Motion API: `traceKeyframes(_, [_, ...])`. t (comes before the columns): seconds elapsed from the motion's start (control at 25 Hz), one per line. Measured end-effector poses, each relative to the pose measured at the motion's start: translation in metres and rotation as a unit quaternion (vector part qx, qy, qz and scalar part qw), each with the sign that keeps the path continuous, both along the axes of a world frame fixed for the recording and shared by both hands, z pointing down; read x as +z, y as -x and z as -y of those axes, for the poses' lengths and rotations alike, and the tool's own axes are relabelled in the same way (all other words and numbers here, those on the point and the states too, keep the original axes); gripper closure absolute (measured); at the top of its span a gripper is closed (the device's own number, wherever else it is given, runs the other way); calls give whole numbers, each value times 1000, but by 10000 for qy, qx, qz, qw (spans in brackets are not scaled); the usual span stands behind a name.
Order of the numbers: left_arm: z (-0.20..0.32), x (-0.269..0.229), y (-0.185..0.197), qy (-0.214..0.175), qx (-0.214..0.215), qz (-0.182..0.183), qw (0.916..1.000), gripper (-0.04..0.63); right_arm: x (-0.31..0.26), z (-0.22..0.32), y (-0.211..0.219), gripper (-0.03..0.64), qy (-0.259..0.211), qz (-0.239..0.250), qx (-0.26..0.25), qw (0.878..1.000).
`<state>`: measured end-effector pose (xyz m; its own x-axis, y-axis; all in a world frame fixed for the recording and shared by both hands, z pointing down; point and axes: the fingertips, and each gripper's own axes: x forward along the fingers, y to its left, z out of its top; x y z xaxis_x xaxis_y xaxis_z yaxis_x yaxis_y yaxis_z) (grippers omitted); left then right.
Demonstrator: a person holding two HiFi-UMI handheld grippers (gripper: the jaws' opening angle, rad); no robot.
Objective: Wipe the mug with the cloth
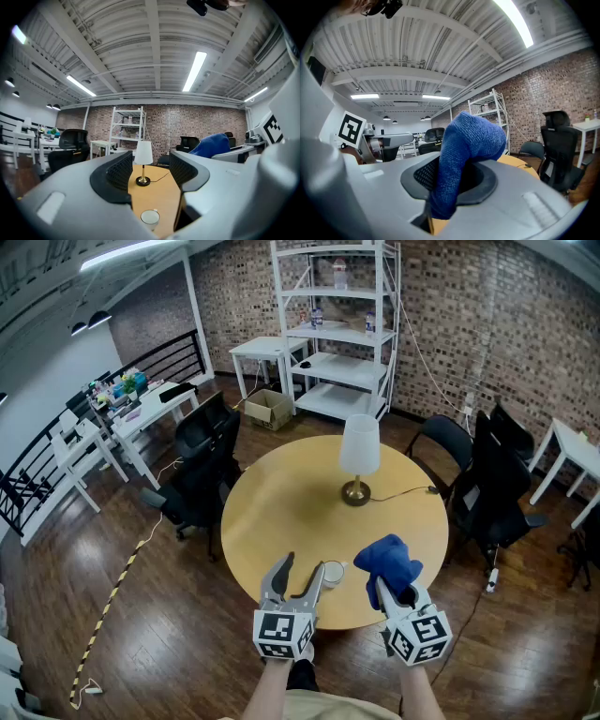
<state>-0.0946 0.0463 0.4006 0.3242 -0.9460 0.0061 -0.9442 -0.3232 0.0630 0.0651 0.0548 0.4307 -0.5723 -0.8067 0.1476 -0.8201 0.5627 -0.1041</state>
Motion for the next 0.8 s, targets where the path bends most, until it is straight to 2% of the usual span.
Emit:
traceKeyframes(0.12, [53,-5,27,66,418,62,9991,371,-5,40,42,532,-56,167,-68,9998])
traceKeyframes(0.24, [96,5,41,280,917,259,9951,374,3,76,63,532,71,293,208,9993])
traceKeyframes(0.32, [115,21,41,572,1256,338,9898,374,16,92,65,532,229,238,383,9987])
traceKeyframes(0.4, [126,44,33,1010,1632,382,9807,374,30,102,61,532,384,111,491,9980])
traceKeyframes(0.48, [134,77,22,1525,2044,535,9655,373,51,110,53,532,574,-27,579,9967])
traceKeyframes(0.56, [140,118,9,2062,2437,808,9442,360,79,115,44,532,843,-192,631,9943])
traceKeyframes(0.68, [144,185,-9,2768,2890,1319,9069,328,131,116,26,532,1303,-559,622,9879])
traceKeyframes(0.8, [144,242,-24,3353,3273,1819,8645,294,185,114,10,532,1858,-962,498,9766])
